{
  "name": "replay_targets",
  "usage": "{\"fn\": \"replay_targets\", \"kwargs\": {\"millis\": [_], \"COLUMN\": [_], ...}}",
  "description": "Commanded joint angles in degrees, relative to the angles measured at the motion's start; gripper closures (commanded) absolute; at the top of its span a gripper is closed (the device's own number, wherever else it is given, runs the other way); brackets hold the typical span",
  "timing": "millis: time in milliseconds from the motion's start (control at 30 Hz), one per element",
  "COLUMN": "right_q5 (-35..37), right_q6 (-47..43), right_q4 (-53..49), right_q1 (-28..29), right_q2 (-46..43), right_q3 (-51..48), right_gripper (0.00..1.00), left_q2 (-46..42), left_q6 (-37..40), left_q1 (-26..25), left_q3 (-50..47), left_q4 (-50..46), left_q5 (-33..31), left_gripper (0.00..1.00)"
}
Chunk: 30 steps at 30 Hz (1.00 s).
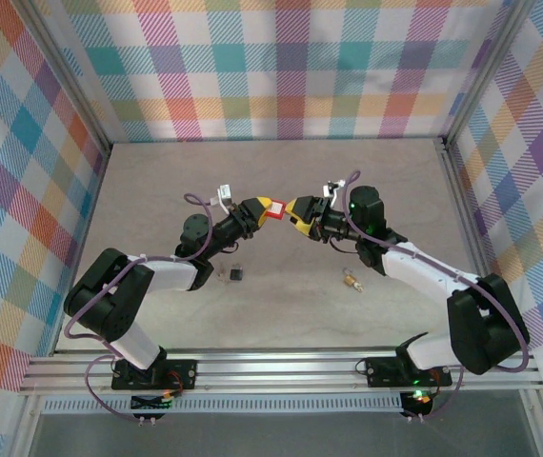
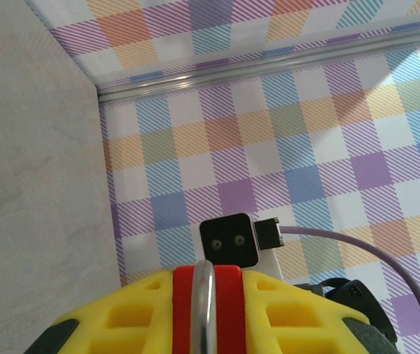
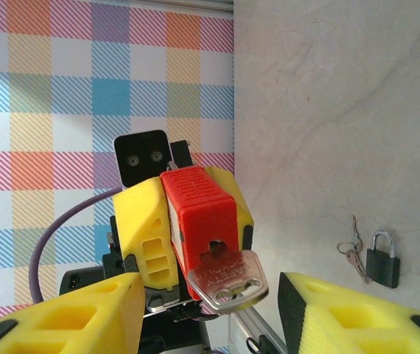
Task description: Lock with the key
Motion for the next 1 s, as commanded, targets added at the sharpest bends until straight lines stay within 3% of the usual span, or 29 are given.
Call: {"fn": "replay_targets", "kwargs": {"millis": [0, 333, 967], "right_q5": [-1.42, -3.01, -2.66], "right_q6": [0.07, 1.00, 1.26], "right_q4": [3.68, 7.03, 7.35], "right_q1": [-0.15, -0.19, -1.35], "right_q2": [1.25, 3.46, 3.38], "right_q3": [1.53, 1.53, 0.24], "right_gripper": [0.53, 0.62, 0.68], "left_q2": [-1.39, -1.26, -1.30], "left_q6": [-0.67, -0.73, -0.49], "left_q1": [-0.39, -0.30, -0.04], "left_q3": [0.87, 1.05, 1.13], "left_q4": [5.84, 5.86, 5.92], "left_q5": [0.80, 1.06, 1.23], "left_gripper": [1.00, 1.00, 1.00]}}
